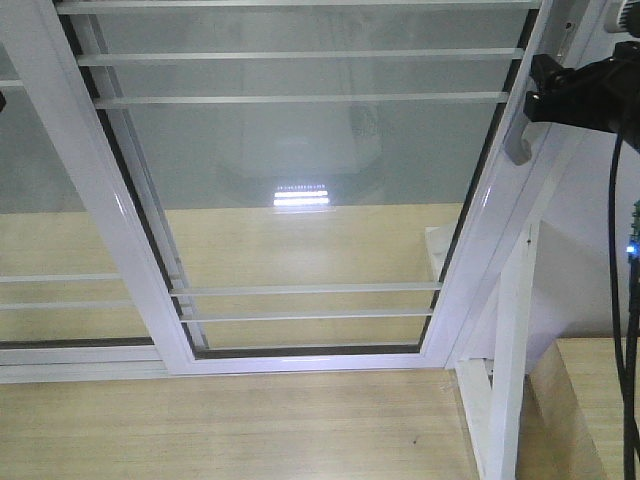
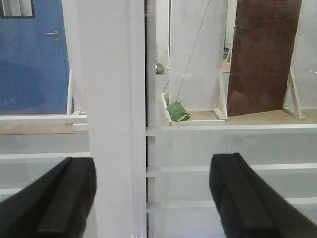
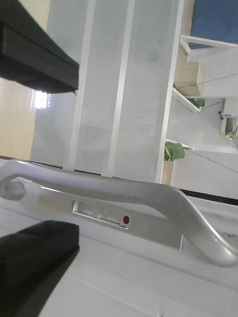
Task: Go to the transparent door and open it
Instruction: 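Raise the right gripper and close it around the silver door handle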
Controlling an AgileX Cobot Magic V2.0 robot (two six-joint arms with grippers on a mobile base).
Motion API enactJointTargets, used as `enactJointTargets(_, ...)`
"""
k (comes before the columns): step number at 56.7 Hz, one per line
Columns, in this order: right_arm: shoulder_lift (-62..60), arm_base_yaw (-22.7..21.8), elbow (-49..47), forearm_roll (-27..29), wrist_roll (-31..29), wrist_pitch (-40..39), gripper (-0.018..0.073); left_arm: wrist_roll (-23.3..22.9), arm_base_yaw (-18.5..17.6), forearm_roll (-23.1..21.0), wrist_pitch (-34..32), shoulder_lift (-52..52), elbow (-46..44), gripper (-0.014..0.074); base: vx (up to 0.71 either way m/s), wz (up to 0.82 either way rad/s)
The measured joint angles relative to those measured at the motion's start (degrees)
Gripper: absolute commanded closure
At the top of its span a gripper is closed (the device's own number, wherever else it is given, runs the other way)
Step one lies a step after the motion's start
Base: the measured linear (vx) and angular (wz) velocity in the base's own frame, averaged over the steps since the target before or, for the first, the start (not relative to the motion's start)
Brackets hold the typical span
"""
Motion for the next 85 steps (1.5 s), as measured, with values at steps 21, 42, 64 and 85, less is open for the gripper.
enactJointTargets(21, 10.0, -2.4, -1.0, 1.0, 0.1, -11.6, -0.0014, 0.0, 0.0, 0.0, 0.0, 0.0, 0.0, 0.0021, 0.0, 0.0)
enactJointTargets(42, 17.3, -4.6, -9.7, -1.6, 2.2, -11.4, -0.0011, 0.0, 0.0, 0.0, 0.0, 0.0, 0.0, 0.0021, 0.0, 0.0)
enactJointTargets(64, 25.6, -4.6, -16.4, -1.7, 3.9, -10.8, 0.0072, 0.0, 0.0, 0.0, 0.0, 0.0, 0.0, 0.0021, 0.0, 0.0)
enactJointTargets(85, 28.8, -4.6, -19.6, -3.5, 4.4, -11.1, 0.0398, 0.0, 0.0, 0.0, 0.0, 0.0, 0.0, 0.0021, 0.0, 0.0)
